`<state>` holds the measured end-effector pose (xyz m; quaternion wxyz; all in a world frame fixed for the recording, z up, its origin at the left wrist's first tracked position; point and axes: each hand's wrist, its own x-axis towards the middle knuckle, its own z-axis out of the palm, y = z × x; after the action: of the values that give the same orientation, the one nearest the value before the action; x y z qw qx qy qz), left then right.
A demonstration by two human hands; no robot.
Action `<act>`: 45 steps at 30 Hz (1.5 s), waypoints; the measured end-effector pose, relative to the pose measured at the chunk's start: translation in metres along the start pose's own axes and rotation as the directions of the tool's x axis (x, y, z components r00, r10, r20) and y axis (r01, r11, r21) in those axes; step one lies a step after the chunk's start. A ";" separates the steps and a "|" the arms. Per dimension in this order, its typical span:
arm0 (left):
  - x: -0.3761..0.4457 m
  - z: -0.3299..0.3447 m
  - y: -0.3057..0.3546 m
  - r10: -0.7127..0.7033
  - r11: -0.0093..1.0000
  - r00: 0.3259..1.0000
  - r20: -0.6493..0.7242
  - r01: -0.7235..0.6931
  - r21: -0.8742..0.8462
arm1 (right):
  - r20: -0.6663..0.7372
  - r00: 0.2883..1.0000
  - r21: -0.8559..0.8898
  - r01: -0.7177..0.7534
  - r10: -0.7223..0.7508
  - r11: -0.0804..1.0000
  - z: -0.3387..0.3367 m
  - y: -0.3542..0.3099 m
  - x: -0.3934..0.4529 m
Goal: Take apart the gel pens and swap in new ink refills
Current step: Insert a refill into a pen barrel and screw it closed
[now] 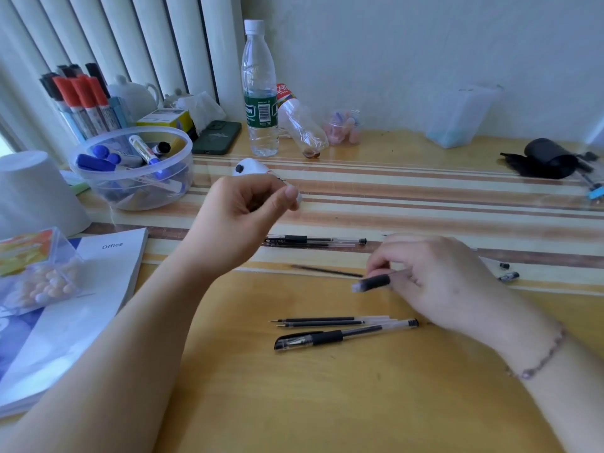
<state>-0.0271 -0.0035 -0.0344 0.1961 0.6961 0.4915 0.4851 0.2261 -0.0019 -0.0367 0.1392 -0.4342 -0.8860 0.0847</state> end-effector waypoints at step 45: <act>-0.007 0.014 -0.011 -0.160 0.888 0.933 0.323 -0.007 0.461 | 0.278 0.957 -0.346 0.179 -0.082 0.921 -0.009 -0.012 0.006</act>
<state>-0.0202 -0.0020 -0.0523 0.1320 0.7776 0.5756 0.2158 0.2167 -0.0039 -0.0241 -0.0555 -0.3772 -0.9238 -0.0363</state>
